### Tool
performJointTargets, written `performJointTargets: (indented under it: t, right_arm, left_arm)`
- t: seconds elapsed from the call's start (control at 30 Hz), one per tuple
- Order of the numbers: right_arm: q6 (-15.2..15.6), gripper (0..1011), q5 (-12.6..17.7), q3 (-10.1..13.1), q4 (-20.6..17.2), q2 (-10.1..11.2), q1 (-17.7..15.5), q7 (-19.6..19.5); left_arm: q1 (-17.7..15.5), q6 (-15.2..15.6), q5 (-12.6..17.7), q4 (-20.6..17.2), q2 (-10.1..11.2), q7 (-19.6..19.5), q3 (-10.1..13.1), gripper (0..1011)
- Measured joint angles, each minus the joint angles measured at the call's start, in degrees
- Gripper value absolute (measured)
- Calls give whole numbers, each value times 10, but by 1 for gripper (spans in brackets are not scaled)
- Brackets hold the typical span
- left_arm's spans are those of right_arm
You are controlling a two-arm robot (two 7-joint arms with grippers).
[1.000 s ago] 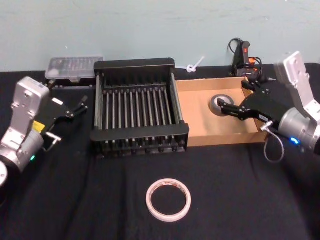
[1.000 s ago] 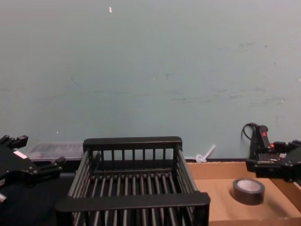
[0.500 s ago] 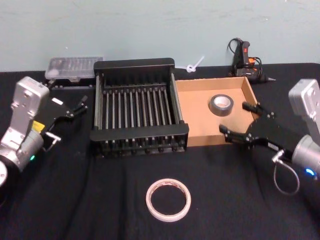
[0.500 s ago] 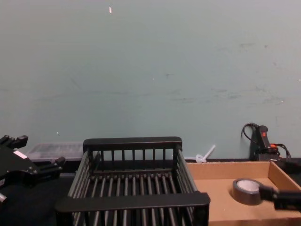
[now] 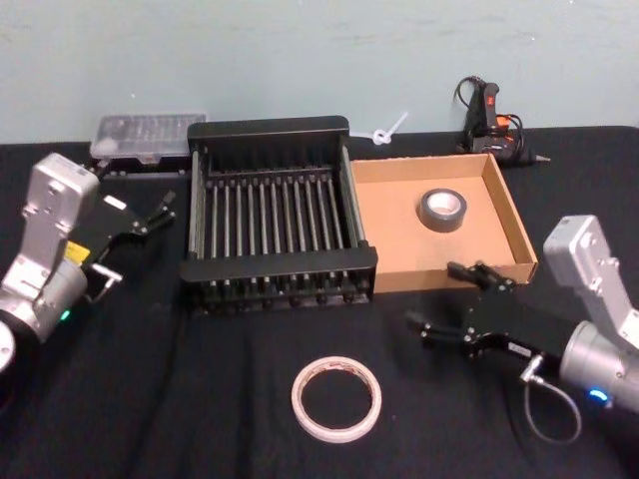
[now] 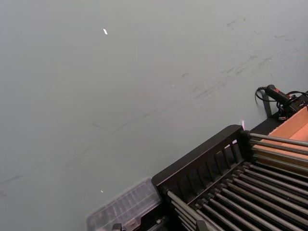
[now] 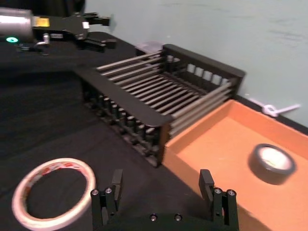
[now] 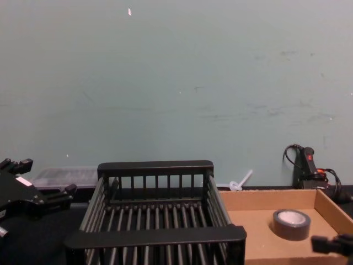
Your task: Pick up the white tape and place it into the black box , Pick up the silver tape and place it into the brown box.
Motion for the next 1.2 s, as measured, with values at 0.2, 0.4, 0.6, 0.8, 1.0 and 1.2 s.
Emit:
performJointTargets:
  t: [0.2, 0.4, 0.6, 0.8, 1.0, 1.2]
  right_arm:
    - [-3, 1000, -4, -31, 15, -8, 19, 15]
    - [-7, 1000, -13, -61, 28, -13, 39, 32]
    - [-10, 1000, -18, -87, 43, -18, 58, 51]
    - [-14, 1000, -23, -113, 66, -24, 81, 69]
    - [-15, 1000, -24, -129, 84, -28, 97, 77]
    - [-14, 1000, -25, -140, 93, -29, 106, 79]
  left_arm:
    - [0, 0, 0, 0, 0, 0, 0, 1001]
    - [0, 0, 0, 0, 0, 0, 0, 1002]
    - [0, 0, 0, 0, 0, 0, 0, 1001]
    - [0, 0, 0, 0, 0, 0, 0, 1001]
    - [0, 0, 0, 0, 0, 0, 0, 1001]
    - [0, 0, 0, 0, 0, 0, 0, 1001]
